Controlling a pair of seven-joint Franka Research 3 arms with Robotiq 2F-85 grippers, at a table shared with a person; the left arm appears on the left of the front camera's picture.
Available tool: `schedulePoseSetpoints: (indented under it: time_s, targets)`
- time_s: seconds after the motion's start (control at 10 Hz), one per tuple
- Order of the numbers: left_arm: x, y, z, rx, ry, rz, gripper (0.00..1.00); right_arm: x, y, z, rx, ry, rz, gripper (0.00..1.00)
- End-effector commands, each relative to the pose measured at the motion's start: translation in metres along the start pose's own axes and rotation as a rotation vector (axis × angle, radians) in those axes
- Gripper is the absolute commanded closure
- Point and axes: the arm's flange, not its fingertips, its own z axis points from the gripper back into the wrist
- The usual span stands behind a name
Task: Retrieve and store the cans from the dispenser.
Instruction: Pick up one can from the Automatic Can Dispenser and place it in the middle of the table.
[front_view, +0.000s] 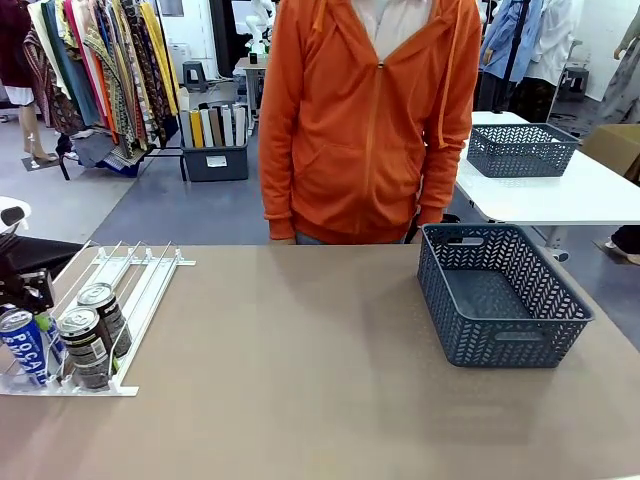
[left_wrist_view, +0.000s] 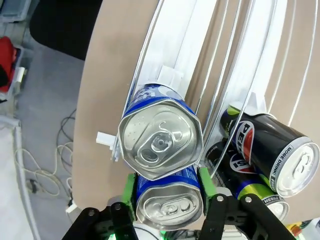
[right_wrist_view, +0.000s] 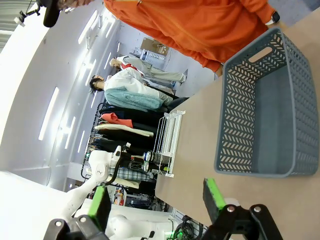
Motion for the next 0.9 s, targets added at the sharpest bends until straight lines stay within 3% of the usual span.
schedulePoseSetpoints:
  time_s: [0.0, 0.4, 0.8]
  targets:
    - [-0.007, -0.002, -0.005, 0.018, -0.007, 0.0, 1.0, 0.003, 0.004, -0.002, 0.019, -0.019, -0.004, 0.0]
    - [-0.016, -0.005, 0.015, 0.007, -0.053, -0.03, 1.0, 0.003, 0.004, -0.002, 0.019, -0.019, -0.004, 0.0]
    - [-0.055, 0.016, 0.111, -0.041, -0.143, -0.171, 1.0, 0.003, 0.004, -0.002, 0.019, -0.019, -0.004, 0.0]
